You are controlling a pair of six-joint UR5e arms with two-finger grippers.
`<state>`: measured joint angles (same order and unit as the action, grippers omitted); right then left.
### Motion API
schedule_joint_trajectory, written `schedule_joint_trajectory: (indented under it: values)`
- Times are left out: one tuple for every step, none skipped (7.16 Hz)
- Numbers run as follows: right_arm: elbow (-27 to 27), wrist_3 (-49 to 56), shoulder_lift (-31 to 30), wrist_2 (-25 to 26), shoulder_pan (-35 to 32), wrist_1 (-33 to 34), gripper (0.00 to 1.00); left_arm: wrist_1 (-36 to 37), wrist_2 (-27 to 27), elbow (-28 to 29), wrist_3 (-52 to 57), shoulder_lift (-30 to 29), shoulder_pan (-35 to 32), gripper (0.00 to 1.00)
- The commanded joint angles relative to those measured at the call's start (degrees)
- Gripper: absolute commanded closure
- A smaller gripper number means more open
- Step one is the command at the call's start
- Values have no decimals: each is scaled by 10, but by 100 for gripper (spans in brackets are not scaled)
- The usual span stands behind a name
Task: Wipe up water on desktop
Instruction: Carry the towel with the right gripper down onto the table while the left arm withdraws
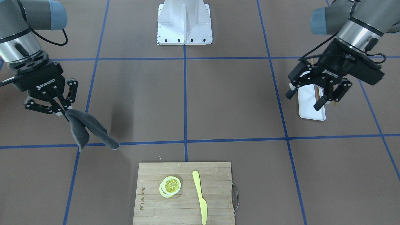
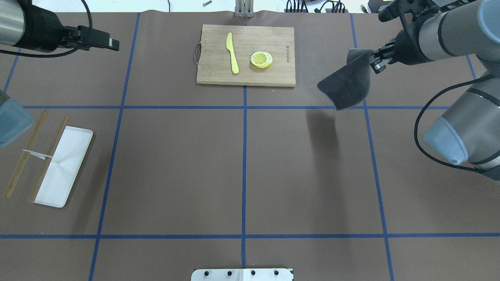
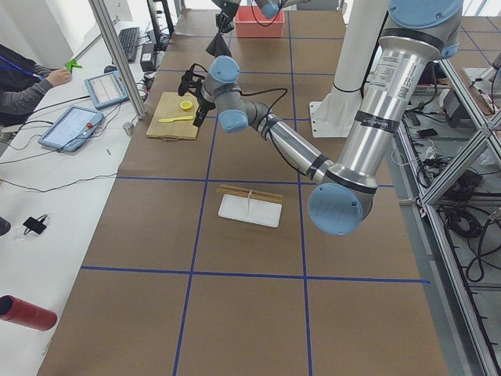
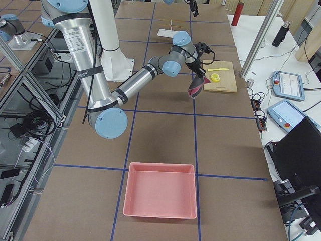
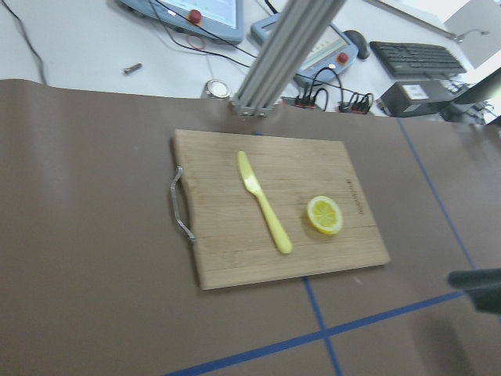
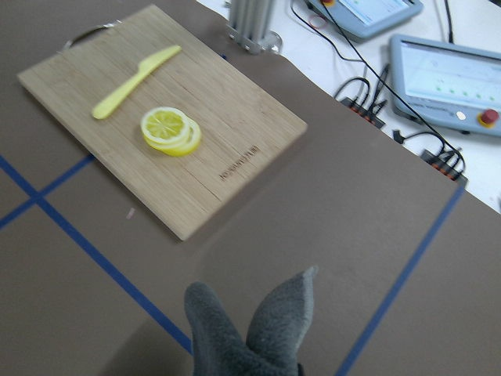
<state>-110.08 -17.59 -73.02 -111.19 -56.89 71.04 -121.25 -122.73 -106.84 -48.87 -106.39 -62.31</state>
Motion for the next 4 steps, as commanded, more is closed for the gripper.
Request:
schedule_joint_trajectory:
  values:
    - [0, -12, -40, -29, -44, 35, 100, 109, -88, 2, 185, 70, -106, 1]
    - [-1, -12, -51, -34, -54, 48, 100, 172, -98, 2, 304, 91, -161, 1]
    - [-2, -12, -64, -39, -61, 50, 100, 235, -93, 8, 433, 110, -208, 1]
    - [-4, -12, -73, -41, -62, 50, 100, 320, -93, 29, 535, 114, -247, 1]
